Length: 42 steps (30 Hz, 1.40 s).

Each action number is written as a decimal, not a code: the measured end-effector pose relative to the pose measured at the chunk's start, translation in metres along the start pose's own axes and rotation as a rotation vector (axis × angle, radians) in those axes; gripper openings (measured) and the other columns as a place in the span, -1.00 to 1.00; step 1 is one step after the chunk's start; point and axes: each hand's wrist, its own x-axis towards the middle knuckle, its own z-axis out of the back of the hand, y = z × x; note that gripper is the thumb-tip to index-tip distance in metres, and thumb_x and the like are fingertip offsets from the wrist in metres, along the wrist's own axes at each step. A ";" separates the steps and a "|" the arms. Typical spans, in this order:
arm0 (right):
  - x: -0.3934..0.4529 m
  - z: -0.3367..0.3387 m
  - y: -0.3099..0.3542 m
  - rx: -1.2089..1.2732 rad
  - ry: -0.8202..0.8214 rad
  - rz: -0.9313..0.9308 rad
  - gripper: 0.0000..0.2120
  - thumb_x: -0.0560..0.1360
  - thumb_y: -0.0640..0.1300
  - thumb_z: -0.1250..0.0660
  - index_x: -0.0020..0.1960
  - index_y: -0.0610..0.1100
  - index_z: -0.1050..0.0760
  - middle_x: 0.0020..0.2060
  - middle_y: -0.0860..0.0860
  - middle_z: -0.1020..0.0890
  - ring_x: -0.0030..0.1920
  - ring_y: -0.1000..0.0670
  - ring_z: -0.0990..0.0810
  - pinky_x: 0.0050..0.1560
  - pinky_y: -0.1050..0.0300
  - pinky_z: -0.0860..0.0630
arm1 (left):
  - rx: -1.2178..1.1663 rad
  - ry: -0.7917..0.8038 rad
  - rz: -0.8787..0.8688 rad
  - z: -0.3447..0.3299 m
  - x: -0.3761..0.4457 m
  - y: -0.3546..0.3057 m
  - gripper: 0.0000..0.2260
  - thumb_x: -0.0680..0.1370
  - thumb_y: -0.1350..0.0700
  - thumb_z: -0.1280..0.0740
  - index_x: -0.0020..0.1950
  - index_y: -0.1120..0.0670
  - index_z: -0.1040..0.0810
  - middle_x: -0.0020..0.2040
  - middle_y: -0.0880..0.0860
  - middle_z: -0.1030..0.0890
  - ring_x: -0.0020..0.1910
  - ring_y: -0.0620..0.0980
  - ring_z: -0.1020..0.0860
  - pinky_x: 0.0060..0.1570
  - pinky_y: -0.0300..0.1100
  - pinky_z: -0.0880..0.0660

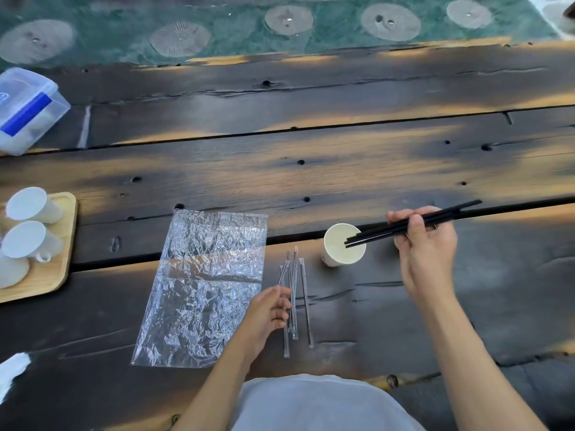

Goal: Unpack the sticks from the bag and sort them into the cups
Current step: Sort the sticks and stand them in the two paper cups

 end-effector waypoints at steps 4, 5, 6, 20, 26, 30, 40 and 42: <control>0.006 -0.011 -0.030 -0.320 0.050 0.055 -0.81 0.61 -0.37 -0.13 -0.01 -0.11 -0.40 -0.11 -0.14 -0.65 -0.02 -0.09 -0.65 0.17 0.00 -0.54 | -0.011 -0.044 0.027 -0.003 0.003 -0.001 -0.75 0.67 0.09 -0.19 0.13 0.22 -0.58 -0.26 0.08 -0.58 -0.38 -0.04 -0.50 -0.38 -0.22 -0.41; 0.006 -0.013 -0.038 -0.388 0.077 0.045 -0.81 0.60 -0.37 -0.15 -0.01 -0.12 -0.42 -0.09 -0.14 -0.65 -0.01 -0.06 -0.65 0.16 0.02 -0.53 | -0.009 -0.053 0.032 -0.004 0.003 -0.001 -0.75 0.67 0.09 -0.19 0.13 0.21 -0.58 -0.25 0.08 -0.58 -0.38 -0.04 -0.50 -0.37 -0.21 -0.42; 0.005 -0.016 -0.045 -0.433 0.098 0.024 -0.82 0.59 -0.38 -0.16 0.00 -0.14 -0.45 -0.07 -0.14 -0.66 -0.01 -0.04 -0.65 0.16 0.04 -0.53 | -0.008 -0.060 0.037 -0.004 0.003 -0.001 -0.75 0.67 0.09 -0.19 0.13 0.21 -0.58 -0.25 0.09 -0.59 -0.38 -0.04 -0.50 -0.37 -0.22 -0.42; 0.008 -0.003 -0.044 -0.320 -0.051 -0.074 -0.76 0.63 -0.15 -0.17 0.22 -0.14 -0.53 0.19 -0.01 -0.62 0.24 0.12 -0.55 0.28 0.29 -0.42 | -0.053 -0.217 0.051 0.003 0.008 0.002 -0.81 0.65 0.20 -0.21 0.14 0.23 -0.57 -0.26 0.09 -0.59 -0.36 -0.02 -0.50 -0.40 -0.24 -0.45; -0.004 0.030 -0.067 -0.206 -0.648 -0.492 -0.79 0.57 -0.24 -0.08 -0.11 -0.04 -0.45 -0.05 -0.09 -0.61 -0.22 0.03 -0.60 -0.18 0.17 -0.43 | 0.244 -0.439 -0.098 0.001 0.017 -0.001 -0.82 0.64 0.23 -0.19 0.17 0.10 -0.54 0.04 -0.01 -0.57 -0.04 -0.13 -0.53 -0.12 -0.29 -0.43; -0.039 0.004 -0.115 -0.506 -0.245 -0.899 -0.79 0.60 -0.29 -0.08 -0.06 -0.11 -0.46 -0.13 -0.11 -0.59 -0.31 -0.01 -0.52 -0.30 0.18 -0.38 | 0.486 -0.383 -0.073 -0.004 0.032 -0.001 -0.73 0.63 0.25 -0.17 0.31 0.10 -0.47 0.20 0.00 -0.51 0.14 -0.05 -0.48 0.10 -0.20 -0.38; -0.081 -0.041 -0.185 -0.932 0.280 -0.846 -0.85 0.36 -0.21 -0.15 -0.23 -0.09 -0.50 -0.24 -0.11 -0.62 -0.17 -0.13 -0.59 0.01 -0.21 -0.63 | 0.360 -0.372 0.081 -0.013 0.050 0.016 -0.75 0.51 0.24 -0.26 -0.17 -0.03 -0.68 -0.21 0.06 -0.68 -0.17 0.10 -0.63 0.05 0.13 -0.62; -0.082 -0.041 -0.190 -0.951 0.296 -0.814 -0.81 0.37 -0.23 -0.18 -0.23 -0.11 -0.57 -0.23 -0.14 -0.67 -0.17 -0.15 -0.63 -0.03 -0.15 -0.64 | 0.409 -0.382 0.046 -0.013 0.051 0.023 -0.70 0.44 0.17 -0.29 -0.30 -0.19 -0.70 -0.28 0.00 -0.71 -0.19 0.10 -0.67 -0.05 0.08 -0.64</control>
